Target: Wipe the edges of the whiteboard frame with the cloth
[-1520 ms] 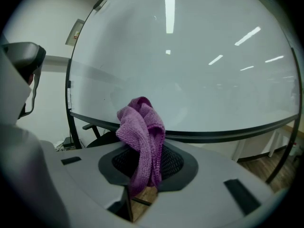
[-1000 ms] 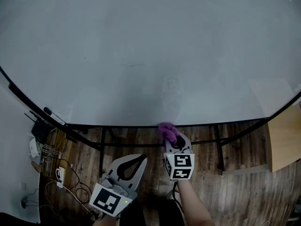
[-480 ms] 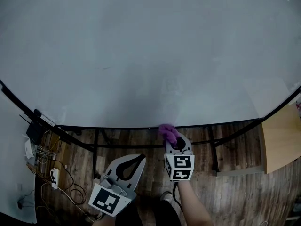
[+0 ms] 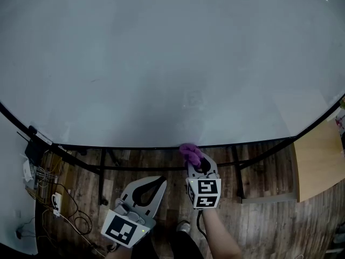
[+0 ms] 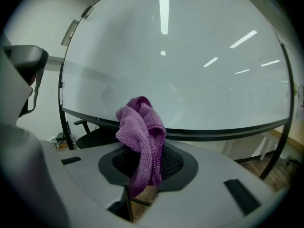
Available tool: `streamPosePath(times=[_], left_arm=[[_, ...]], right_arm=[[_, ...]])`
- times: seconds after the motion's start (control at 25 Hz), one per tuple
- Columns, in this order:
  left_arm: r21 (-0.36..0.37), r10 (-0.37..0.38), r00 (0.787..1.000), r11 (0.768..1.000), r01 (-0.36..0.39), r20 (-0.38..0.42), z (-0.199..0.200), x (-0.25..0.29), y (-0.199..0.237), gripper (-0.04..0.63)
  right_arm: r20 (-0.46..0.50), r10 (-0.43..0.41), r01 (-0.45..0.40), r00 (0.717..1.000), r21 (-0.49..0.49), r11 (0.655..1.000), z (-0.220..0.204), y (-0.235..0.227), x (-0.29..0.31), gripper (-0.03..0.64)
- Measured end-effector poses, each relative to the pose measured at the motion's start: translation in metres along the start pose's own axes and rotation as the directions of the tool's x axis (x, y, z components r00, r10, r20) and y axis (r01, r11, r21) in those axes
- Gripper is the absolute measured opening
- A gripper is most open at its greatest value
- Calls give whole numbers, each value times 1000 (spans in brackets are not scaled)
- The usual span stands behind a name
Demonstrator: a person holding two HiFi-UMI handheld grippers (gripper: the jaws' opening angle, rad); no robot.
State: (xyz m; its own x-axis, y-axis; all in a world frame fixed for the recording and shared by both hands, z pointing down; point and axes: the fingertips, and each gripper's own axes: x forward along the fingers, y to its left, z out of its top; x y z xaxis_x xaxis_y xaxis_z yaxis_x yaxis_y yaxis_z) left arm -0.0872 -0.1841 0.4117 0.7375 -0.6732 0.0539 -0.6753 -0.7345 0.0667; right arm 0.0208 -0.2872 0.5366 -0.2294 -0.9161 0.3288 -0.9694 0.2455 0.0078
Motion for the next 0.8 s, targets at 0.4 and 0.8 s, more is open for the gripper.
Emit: streamPosePath(times=[0.4,0.8], left_arm=[[8,24,1000,1000,-24,-1,3,11,-11,17],[16,59,998,998,-59,5,6,12,-24,17]], right_arm=[[-6,-1,1,1000,1,1000,-3,-22,-4,97],[-13,5,-5,1000,1,1000,-5,-40,-11,97]])
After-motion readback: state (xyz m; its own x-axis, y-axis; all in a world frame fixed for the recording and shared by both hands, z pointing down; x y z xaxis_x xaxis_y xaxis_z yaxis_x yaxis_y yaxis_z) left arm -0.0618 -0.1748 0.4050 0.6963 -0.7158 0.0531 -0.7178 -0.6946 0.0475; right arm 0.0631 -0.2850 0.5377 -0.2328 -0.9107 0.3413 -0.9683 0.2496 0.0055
